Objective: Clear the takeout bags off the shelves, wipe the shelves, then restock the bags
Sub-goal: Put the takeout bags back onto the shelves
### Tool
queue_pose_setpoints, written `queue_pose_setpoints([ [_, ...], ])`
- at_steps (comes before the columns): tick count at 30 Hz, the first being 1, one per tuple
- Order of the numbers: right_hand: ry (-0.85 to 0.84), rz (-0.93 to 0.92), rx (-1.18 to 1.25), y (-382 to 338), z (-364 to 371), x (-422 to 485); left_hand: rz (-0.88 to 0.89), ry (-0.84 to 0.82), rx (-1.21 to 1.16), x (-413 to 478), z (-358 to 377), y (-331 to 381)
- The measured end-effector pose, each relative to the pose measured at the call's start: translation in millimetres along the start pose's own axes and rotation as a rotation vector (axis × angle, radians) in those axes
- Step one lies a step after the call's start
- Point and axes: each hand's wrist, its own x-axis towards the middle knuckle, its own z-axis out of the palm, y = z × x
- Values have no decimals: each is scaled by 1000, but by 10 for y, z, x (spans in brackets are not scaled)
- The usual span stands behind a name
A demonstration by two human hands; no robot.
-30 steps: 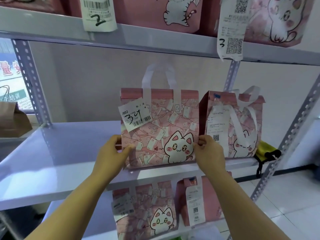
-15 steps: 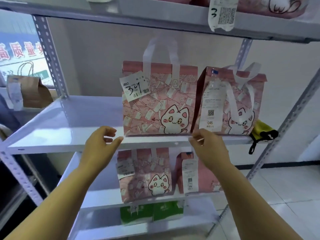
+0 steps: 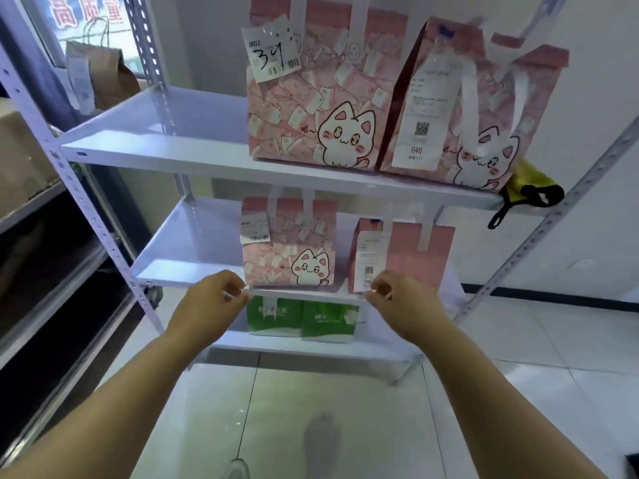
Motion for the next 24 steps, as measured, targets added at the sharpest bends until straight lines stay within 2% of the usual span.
queue_pose_setpoints([
  [5,-49,57,35,204,376,-158,-73,-70,-59,-238,312,-223],
  [12,-84,87,72,402,1036,9,-62,-108,-5,-68,745,-695],
  [24,-68,120,66,1072,3070,703,-22,-123,26,705,2250,-2282],
])
